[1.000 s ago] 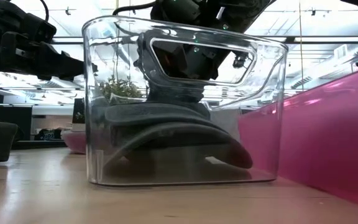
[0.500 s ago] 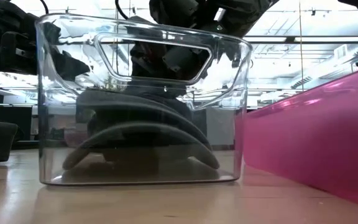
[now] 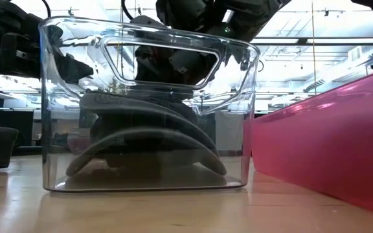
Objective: Pick & Place hat
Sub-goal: Put the top black cap in the transparent bin, then adjust the bins
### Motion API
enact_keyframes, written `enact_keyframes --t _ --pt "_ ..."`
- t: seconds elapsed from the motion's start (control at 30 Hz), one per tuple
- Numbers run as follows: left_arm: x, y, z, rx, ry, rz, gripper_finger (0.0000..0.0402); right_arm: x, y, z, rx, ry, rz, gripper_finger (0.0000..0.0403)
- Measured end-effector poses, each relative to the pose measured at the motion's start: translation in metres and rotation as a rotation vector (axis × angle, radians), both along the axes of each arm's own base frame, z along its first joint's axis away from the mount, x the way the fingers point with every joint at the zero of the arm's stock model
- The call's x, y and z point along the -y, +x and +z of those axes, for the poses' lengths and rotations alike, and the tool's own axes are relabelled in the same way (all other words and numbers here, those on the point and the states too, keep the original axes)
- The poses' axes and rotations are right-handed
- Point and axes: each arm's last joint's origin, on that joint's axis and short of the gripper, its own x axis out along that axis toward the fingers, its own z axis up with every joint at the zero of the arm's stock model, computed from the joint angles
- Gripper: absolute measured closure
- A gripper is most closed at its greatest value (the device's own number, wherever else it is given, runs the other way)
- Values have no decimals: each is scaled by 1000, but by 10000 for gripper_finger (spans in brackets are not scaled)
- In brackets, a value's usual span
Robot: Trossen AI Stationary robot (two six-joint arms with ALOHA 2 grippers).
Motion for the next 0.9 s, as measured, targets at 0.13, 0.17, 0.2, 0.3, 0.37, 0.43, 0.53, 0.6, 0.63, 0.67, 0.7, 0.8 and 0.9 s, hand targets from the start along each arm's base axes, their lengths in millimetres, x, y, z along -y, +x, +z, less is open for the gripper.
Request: enact_keyframes --t 0.13,0.17,0.2,0.3,0.37,0.43,0.53,0.6,0.63,0.67,0.7,0.8,0.9 --pt "0 0 0 0 0 0 287 0 0 4 4 33 8 300" --pt "0 0 0 0 0 1 287 -1 0 7 13 41 10 300" --pt "0 0 0 0 0 1 287 -1 -1 10 20 45 15 300" --pt "0 0 0 0 0 0 287 -2 -3 24 48 52 24 300" --pt "0 0 0 0 0 0 287 -5 -6 32 62 48 34 300" --pt "0 0 0 0 0 0 287 -9 -10 40 70 33 60 300" --pt "0 0 0 0 0 0 287 -19 -18 52 66 16 117 300" --pt "0 0 0 0 0 0 287 -26 -25 58 61 -23 170 300" --pt "0 0 0 0 0 1 287 -31 -28 62 62 -49 204 300" --pt "0 0 0 0 0 0 287 -36 -32 64 62 -77 240 300" --pt "0 0 0 0 0 0 287 -42 -35 68 67 -99 273 300" --pt "0 0 0 0 0 0 287 -60 -43 77 107 -136 344 300" --pt "0 0 0 0 0 0 287 -77 -47 80 144 -140 370 300"
